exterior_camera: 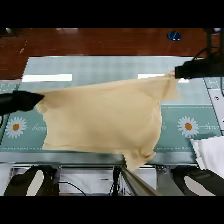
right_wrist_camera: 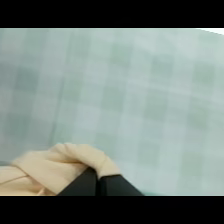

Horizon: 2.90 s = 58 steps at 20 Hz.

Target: Fold the shirts.

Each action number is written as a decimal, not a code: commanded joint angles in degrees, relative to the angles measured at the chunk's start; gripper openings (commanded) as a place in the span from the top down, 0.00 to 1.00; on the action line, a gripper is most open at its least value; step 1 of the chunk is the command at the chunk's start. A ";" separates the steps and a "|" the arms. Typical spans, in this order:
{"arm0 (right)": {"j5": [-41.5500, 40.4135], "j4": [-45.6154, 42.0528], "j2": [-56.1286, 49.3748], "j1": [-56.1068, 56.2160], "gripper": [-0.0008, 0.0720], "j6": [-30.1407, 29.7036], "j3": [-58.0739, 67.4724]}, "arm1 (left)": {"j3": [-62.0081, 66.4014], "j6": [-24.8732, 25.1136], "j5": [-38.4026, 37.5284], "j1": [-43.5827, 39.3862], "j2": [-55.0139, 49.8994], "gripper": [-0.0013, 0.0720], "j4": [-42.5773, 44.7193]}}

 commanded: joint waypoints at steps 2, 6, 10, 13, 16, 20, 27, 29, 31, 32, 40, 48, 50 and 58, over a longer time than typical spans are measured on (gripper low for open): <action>-24.15 4.15 -10.49 -0.07 0.95 0.11 -1.33 | -3.06 12.17 14.80 0.07 -13.77 0.93 -5.44; -33.46 10.62 -16.39 -0.04 0.95 1.38 -1.36 | -3.06 19.08 20.33 -0.02 -23.30 0.93 -9.79; -40.02 11.67 -20.92 -0.04 0.95 1.38 -1.36 | -3.06 22.43 30.27 -2.03 -27.63 0.93 -10.03; -40.04 11.72 -23.56 -0.04 0.95 1.40 -1.36 | -3.06 22.43 35.52 -4.24 -30.71 0.93 -10.03; -35.85 11.96 -25.90 -0.04 0.95 1.33 -1.36 | -3.06 22.40 36.54 -5.33 -34.91 0.93 -10.03; -33.83 15.67 -29.11 -0.04 0.95 1.31 -1.36 | -2.82 22.38 39.52 -5.31 -40.30 0.93 -12.09; -34.69 20.00 -30.05 -0.04 0.95 1.36 -1.36 | -0.02 22.36 42.34 -5.53 -42.34 0.92 -15.41; -30.60 22.58 -29.68 -0.04 0.69 1.29 -1.33 | 0.09 22.34 38.07 -5.44 -42.45 0.53 -15.41; -26.25 21.44 -26.38 -0.44 0.42 0.55 -1.14 | 2.71 22.36 30.25 -2.71 -39.80 0.46 -13.92; -21.81 19.08 -23.28 -1.16 0.41 -0.39 -0.31 | 5.38 22.16 24.52 0.07 -37.48 0.46 -10.38; 10.80 -1.70 -5.11 -15.04 0.40 -4.90 1.38 | 8.31 -2.84 -24.55 29.35 -28.57 0.39 11.02; 5.29 8.28 -5.11 -20.46 0.40 -13.27 -9.31 | -9.07 -2.27 -26.62 31.12 -32.39 0.04 12.35; 5.22 8.55 -5.11 -20.46 0.40 -13.90 -11.34 | -11.93 -2.23 -23.04 31.10 -34.14 0.04 12.31; 5.03 10.71 -5.11 -20.46 0.40 -13.94 -12.24 | -12.96 -1.31 -16.24 29.07 -39.26 0.05 12.79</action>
